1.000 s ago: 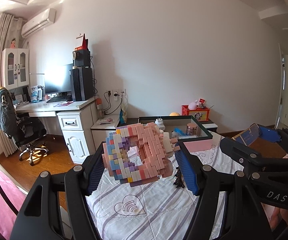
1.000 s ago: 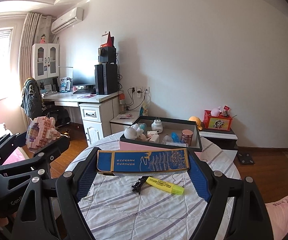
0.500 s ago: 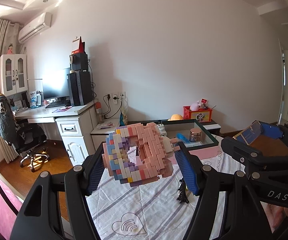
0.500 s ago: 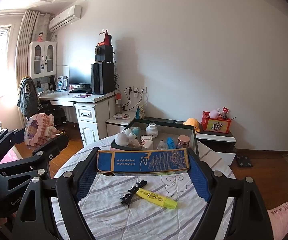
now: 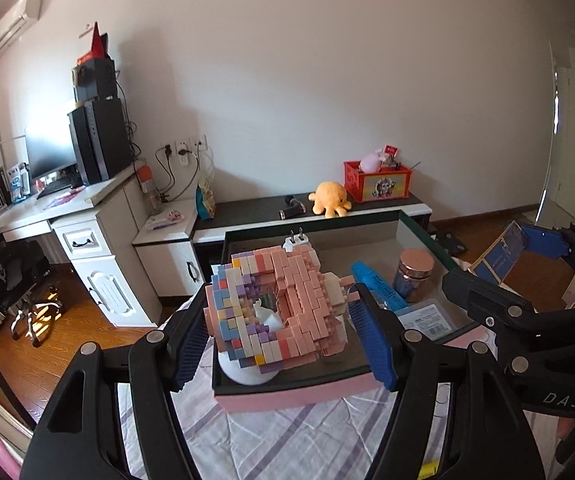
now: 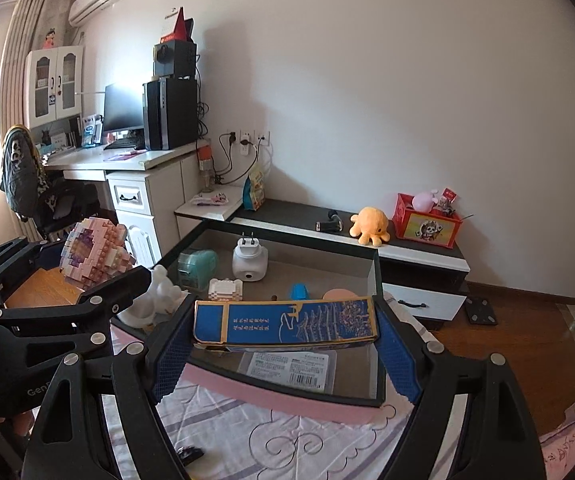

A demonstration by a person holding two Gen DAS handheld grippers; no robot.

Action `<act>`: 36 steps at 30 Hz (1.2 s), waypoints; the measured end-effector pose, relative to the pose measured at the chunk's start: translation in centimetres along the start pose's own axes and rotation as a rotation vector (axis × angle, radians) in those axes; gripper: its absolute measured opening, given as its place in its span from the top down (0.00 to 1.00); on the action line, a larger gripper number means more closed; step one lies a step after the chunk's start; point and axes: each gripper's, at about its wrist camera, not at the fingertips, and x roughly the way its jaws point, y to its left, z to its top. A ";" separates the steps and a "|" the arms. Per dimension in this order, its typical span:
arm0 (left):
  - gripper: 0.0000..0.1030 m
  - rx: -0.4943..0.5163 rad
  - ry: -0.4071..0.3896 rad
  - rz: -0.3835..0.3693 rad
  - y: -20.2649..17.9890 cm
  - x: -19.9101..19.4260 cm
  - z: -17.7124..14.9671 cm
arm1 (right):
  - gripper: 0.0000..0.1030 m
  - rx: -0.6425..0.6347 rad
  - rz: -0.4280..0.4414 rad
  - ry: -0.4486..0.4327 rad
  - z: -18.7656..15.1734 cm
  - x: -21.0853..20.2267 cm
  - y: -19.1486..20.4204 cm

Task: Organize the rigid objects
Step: 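Carry the pink block toy and blue box into the pink box and open both grippers, then withdraw both grippers from the pink box back over the bed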

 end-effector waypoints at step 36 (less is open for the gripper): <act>0.00 -0.085 -0.127 0.118 1.8 -12.5 -3.3 | 0.00 0.015 0.002 -0.093 -2.0 -10.0 3.1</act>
